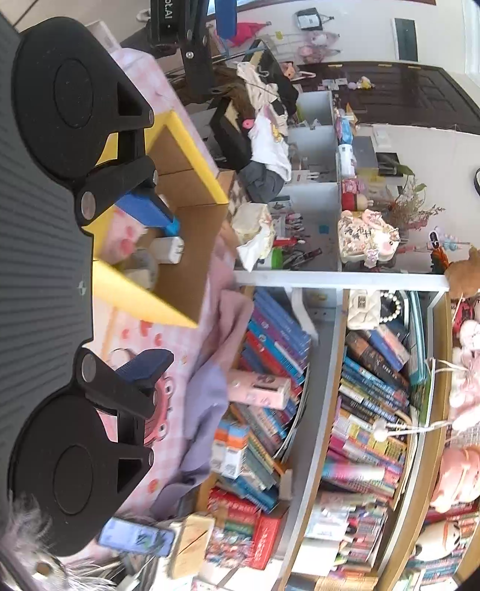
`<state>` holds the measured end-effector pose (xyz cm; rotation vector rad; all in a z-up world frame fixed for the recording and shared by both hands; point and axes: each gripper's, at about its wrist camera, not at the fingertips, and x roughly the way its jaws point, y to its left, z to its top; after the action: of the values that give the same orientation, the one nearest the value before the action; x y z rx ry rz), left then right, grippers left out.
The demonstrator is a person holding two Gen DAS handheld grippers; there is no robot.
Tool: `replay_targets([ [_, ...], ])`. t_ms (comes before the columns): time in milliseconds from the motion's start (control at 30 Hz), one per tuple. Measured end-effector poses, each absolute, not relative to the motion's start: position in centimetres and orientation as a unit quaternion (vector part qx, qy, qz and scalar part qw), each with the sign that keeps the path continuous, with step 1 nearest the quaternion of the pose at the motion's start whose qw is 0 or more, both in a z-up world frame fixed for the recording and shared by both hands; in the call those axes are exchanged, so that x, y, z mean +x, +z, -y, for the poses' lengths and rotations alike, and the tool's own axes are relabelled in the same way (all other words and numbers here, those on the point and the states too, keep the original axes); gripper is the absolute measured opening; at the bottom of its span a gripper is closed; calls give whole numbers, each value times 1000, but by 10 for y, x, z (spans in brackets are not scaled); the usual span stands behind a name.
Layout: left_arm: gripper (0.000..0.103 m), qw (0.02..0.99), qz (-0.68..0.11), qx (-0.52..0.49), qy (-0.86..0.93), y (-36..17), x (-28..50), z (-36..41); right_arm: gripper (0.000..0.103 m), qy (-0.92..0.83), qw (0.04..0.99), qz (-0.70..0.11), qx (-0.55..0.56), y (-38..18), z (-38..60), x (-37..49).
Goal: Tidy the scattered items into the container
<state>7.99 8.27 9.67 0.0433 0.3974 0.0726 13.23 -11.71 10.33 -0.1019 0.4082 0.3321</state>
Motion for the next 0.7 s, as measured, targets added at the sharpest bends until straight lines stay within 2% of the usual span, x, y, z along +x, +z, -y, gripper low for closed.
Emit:
replay_targets([
  [367, 93, 972, -232, 40, 16, 64, 31, -46, 84, 103, 965, -233, -61, 65, 140, 54],
  [700, 97, 966, -253, 44, 37, 41, 10, -35, 91, 80, 964, -244, -69, 44, 148, 30],
])
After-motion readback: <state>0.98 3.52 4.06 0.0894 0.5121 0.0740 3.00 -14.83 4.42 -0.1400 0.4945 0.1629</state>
